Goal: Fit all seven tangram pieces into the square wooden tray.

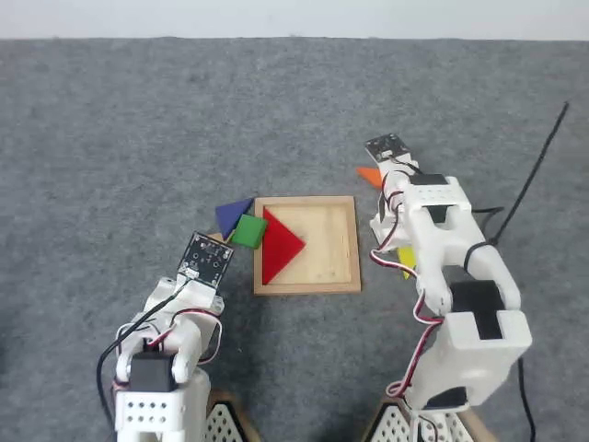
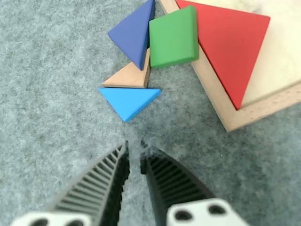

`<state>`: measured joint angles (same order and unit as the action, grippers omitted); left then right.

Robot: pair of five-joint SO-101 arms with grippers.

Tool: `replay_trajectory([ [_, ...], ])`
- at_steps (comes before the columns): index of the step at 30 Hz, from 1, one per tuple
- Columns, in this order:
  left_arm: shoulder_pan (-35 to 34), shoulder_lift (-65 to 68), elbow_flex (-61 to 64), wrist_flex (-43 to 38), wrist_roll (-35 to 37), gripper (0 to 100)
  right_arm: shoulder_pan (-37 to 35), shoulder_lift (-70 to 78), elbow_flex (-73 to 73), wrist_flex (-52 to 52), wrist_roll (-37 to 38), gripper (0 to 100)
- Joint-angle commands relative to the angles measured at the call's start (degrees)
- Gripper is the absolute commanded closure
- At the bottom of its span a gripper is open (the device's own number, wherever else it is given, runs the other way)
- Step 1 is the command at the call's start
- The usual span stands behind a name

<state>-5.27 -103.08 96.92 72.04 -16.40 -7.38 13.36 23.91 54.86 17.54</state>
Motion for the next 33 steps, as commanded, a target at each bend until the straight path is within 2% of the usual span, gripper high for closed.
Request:
replay_trajectory([
  [1, -0.3, -0.2, -0.5, 0.3, 0.2, 96, 0.6, 0.5, -2.3, -0.3, 0.3, 62.6],
  [5, -0.3, -0.2, -0.5, 0.3, 0.2, 96, 0.6, 0.7, -2.3, 0.1, 0.4, 63.1],
  [12, -0.3, -0.2, -0.5, 0.3, 0.2, 96, 0.6, 0.7, -2.2, 1.7, 0.2, 78.7],
  [24, -0.3, -0.2, -0.5, 0.3, 0.2, 96, 0.6, -0.9, -3.2, 4.4, -3.5, 77.5],
  [29, -0.3, -0.2, -0.5, 0.3, 0.2, 96, 0.9, -6.1, -3.7, 7.6, -3.6, 77.5],
  [33, -0.3, -0.2, -0.5, 0.3, 0.2, 96, 0.6, -10.4, -3.9, 9.5, -6.6, 77.5],
])
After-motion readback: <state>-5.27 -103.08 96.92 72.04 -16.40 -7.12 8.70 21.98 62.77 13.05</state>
